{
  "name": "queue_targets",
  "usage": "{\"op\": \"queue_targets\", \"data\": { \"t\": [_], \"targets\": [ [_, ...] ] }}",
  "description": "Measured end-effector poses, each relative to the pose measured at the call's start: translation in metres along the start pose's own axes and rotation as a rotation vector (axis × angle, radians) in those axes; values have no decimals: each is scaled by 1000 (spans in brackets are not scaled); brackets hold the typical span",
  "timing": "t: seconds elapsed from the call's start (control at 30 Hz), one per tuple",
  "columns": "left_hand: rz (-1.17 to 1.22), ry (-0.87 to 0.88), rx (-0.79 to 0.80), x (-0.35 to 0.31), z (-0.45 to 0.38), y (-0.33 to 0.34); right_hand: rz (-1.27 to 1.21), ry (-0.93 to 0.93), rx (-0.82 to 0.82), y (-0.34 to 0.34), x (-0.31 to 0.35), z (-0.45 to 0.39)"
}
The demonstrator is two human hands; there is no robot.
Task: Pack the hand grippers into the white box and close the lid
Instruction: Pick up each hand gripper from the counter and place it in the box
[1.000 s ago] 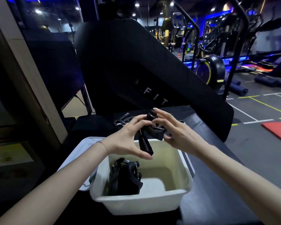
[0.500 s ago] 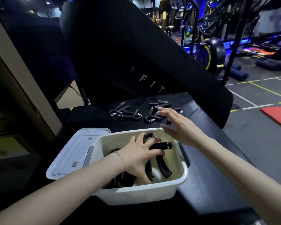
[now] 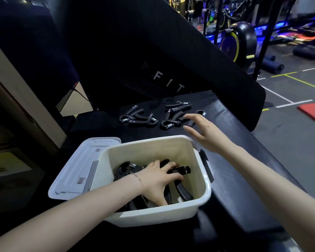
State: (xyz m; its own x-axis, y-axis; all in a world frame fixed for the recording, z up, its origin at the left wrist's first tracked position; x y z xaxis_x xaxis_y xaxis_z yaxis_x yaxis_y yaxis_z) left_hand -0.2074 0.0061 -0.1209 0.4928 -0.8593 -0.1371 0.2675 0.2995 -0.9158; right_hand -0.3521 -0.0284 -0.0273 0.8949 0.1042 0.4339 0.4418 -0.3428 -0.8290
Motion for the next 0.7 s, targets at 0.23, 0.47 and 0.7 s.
{"op": "queue_targets", "data": {
  "t": [0.23, 0.47, 0.7],
  "targets": [
    [52, -23, 120, 4, -7, 19, 4, 77, 55, 20, -40, -6],
    [74, -37, 194, 9, -7, 26, 133, 128, 159, 52, -79, -28],
    [119, -40, 190, 17, -5, 33, 388, 187, 282, 99, -119, -58]
  ]
}}
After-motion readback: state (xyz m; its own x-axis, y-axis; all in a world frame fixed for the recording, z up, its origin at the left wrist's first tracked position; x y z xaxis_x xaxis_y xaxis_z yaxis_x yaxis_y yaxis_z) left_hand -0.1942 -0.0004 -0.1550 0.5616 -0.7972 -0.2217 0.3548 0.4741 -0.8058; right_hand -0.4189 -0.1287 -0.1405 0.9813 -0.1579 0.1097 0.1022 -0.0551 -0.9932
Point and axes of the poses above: each hand's wrist, its own z-axis away from the middle knuckle, its own y-axis out of the palm, x = y × z, the point moved 10 cm from there along -z, towards the middle knuckle, and after that the axes turned 10 degrees about z, right-handed, at the moved point
